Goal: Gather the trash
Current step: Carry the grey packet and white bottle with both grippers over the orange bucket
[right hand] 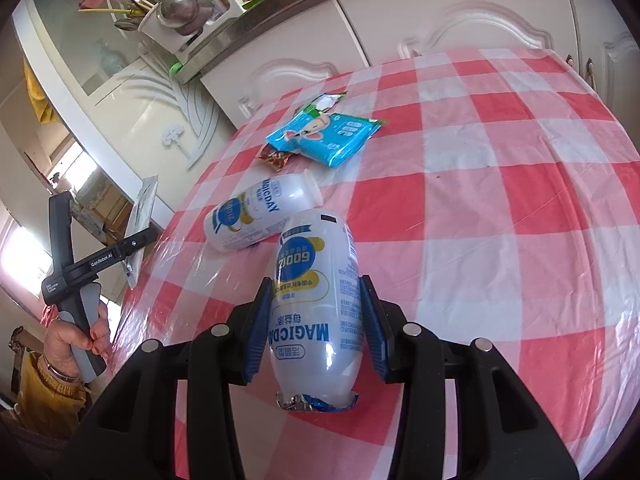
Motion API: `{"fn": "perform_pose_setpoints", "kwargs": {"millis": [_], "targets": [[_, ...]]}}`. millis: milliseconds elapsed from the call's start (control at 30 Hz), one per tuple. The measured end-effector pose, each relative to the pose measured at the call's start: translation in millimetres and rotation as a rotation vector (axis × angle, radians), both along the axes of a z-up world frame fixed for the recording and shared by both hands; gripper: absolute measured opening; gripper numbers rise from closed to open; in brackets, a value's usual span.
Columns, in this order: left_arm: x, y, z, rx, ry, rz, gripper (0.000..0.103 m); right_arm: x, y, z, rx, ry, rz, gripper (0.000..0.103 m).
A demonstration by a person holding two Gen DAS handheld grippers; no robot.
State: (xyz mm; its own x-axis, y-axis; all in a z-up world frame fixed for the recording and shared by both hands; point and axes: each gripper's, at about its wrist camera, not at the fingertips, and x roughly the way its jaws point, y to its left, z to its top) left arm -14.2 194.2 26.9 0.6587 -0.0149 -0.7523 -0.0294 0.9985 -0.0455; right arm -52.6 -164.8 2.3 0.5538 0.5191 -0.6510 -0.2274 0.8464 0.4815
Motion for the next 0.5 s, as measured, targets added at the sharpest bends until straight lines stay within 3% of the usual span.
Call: {"fn": "perform_pose_setpoints", "kwargs": {"millis": [367, 500], "targets": [[-30.5, 16.6, 3.3, 0.058, -0.042, 0.066, 0.086, -10.2, 27.4, 7.9, -0.024, 0.006, 0.047, 0.044], [-38.4, 26.2, 3.9, 0.046, -0.046, 0.079, 0.086, -11.1, 36.7, 10.8, -0.028, 0.006, 0.063, 0.044]]}}
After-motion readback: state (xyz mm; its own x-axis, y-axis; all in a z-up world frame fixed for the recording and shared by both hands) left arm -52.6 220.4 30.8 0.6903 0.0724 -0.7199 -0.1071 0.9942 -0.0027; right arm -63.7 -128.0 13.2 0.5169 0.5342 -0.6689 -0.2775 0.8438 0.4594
